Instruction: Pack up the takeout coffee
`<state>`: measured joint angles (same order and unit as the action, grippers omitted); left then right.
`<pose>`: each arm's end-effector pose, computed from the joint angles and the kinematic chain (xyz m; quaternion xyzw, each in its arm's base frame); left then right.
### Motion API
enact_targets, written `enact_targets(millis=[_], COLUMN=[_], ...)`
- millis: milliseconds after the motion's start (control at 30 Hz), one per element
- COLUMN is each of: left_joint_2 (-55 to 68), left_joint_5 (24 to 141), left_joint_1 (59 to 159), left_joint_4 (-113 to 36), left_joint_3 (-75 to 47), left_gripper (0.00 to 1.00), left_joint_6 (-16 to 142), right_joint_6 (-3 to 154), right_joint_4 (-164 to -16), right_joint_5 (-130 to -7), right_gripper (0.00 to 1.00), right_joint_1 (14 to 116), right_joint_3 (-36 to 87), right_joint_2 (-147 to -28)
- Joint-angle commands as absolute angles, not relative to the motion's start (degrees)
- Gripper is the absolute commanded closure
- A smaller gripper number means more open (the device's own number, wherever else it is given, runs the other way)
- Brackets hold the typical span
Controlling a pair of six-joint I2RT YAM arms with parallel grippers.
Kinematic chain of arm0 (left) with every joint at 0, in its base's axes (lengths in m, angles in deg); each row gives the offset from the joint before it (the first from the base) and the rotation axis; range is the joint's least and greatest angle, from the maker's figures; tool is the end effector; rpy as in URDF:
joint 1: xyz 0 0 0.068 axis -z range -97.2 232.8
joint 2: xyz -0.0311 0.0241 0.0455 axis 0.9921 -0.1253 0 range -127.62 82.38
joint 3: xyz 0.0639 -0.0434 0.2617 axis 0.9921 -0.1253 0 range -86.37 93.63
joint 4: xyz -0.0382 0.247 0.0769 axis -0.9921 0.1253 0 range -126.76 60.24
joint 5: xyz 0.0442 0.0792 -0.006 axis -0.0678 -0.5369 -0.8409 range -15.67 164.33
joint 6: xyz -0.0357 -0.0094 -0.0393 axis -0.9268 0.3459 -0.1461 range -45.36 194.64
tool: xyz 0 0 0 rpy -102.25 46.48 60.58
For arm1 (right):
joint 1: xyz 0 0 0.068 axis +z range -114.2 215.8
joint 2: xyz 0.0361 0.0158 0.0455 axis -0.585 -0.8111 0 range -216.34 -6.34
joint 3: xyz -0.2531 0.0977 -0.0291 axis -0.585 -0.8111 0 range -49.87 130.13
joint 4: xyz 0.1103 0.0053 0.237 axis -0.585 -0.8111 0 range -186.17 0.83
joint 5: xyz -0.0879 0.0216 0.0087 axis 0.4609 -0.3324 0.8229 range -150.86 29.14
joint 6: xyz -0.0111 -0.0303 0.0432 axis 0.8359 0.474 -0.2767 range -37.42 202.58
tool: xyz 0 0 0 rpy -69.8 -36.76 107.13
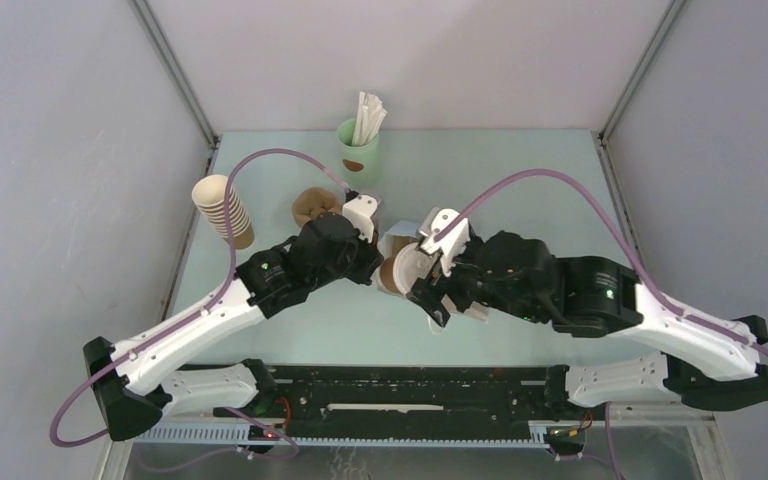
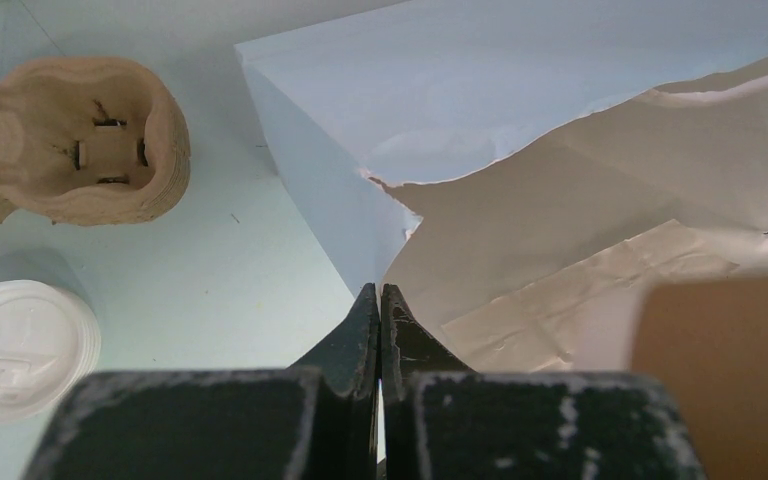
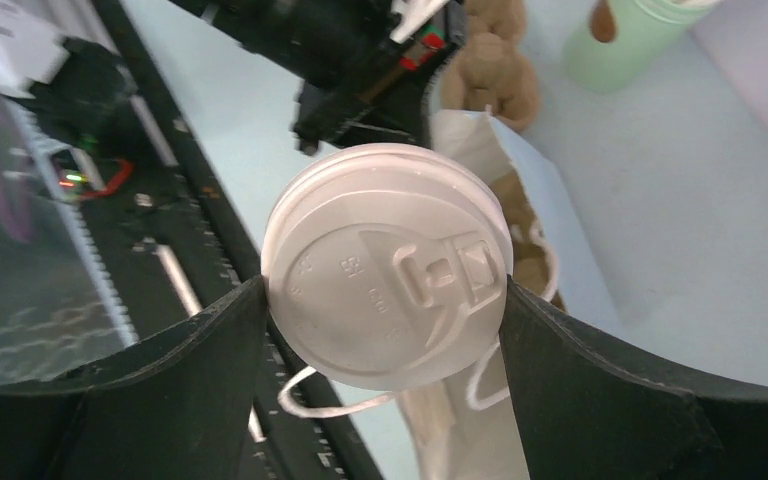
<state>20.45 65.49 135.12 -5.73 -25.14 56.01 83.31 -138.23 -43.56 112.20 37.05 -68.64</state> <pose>0.1475 -0.1821 0.3460 0.2164 0.8444 -0.2269 0.4344 0.0557 0.1855 0.4593 -0.4546 0.7007 0.2284 0.5002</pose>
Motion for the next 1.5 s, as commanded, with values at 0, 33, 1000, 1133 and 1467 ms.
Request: enact_targets(millis=[0, 33, 1000, 1133, 1467], left_joint_2=[22.44, 22.66, 24.28, 25.02, 23.51], left_joint_5=[64.50, 64.32, 67.94, 68.04, 65.38], left_joint_1=[134.99, 134.97, 134.92, 134.94, 134.97], left_joint_4=[-8.03, -8.16, -10.68, -10.91, -9.12], left_joint_3=[-24.76, -24.94, -26.18, -26.97, -26.28], left_gripper=[1.00, 1.00, 1.00, 1.00, 1.00], left_joint_6=[55.53, 55.68, 58.51, 58.23, 56.34], right_joint_6=[89.97, 90.69, 97.23, 96.34, 83.41], right_joint_4=[-140.12, -140.46, -149.76, -148.37, -148.40], right_joint_5=[-32.00, -31.45, -23.09, -22.73, -27.27], right_gripper=[0.23, 0.23, 0.24, 0.24, 0.25], right_joint_1=[113.32, 113.40, 116.80, 116.54, 118.08], right_joint_3=[39.68, 40.02, 41.49, 39.65, 44.93], right_joint_2=[-70.64, -71.11, -85.31, -85.01, -82.79])
